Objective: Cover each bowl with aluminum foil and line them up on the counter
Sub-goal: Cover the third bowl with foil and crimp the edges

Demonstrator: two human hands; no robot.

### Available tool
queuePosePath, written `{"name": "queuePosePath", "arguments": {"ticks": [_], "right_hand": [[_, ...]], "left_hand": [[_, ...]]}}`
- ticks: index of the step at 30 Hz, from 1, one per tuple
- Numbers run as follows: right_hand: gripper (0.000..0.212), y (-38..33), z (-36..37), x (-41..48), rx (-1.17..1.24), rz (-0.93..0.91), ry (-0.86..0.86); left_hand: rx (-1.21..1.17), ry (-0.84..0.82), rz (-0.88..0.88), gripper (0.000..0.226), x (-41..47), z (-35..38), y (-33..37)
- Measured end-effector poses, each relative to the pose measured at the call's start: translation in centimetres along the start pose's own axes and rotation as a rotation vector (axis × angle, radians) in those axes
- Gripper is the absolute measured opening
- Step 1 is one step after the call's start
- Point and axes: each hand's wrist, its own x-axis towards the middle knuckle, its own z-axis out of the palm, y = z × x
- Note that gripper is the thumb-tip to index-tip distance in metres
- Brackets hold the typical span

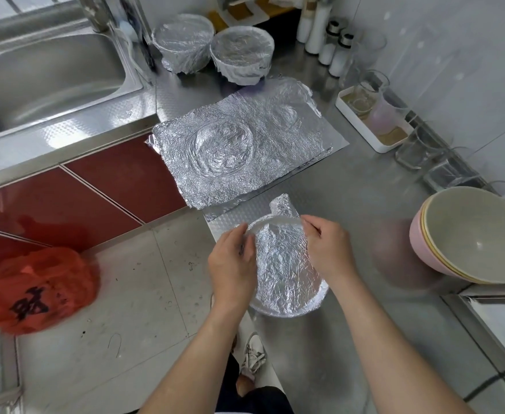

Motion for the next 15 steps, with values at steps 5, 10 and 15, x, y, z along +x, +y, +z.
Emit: {"name": "queuePosePath", "arguments": {"ticks": [5,10,15], "right_hand": [[0.022,0.6,0.1,-0.8,-0.023,0.029,0.04],[0.021,0.2,-0.8,-0.5,0.007,0.048,-0.089],[0.034,0.1,-0.5,0.1,-0.044,-0.007,-0.11]], "left_hand": [[-0.054,-0.041,0.006,0.021,0.8,0.0,-0.1],[-0.023,-0.096,0.046,0.019,1.3,-0.1,0.0],[-0.002,-0.159,0.064,0.021,1.5,0.1,0.0]]}}
